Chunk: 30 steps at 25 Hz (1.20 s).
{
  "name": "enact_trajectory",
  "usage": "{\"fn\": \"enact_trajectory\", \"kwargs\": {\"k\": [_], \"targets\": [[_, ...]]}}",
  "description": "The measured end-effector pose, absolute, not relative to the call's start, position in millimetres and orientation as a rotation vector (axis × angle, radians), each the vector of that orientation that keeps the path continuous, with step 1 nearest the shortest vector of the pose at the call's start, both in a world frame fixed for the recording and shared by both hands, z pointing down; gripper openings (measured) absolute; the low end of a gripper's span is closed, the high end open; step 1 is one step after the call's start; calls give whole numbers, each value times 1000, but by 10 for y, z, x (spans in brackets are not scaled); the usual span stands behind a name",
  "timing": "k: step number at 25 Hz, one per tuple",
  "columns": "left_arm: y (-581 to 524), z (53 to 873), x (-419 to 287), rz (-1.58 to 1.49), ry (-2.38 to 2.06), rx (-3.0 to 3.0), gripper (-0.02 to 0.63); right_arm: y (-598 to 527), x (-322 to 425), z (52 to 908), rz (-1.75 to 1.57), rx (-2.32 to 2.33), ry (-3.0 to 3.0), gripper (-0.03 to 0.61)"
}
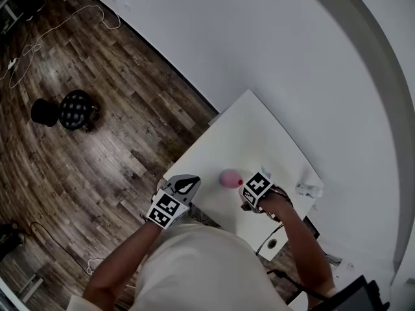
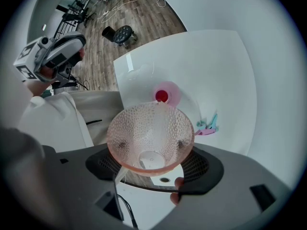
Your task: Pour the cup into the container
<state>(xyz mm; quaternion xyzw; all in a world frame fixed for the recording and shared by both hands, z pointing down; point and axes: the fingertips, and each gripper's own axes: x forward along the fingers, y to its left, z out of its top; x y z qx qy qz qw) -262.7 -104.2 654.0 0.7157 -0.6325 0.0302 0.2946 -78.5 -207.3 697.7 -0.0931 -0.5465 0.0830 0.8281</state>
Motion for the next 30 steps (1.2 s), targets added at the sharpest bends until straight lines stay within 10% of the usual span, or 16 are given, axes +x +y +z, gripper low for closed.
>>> {"fn": "enact_trajectory", "kwargs": {"k": [30], "targets": [[-1081, 6561, -2643, 79, -1680, 1904, 12, -2099, -790, 6951, 181, -237, -1094, 360]]}}
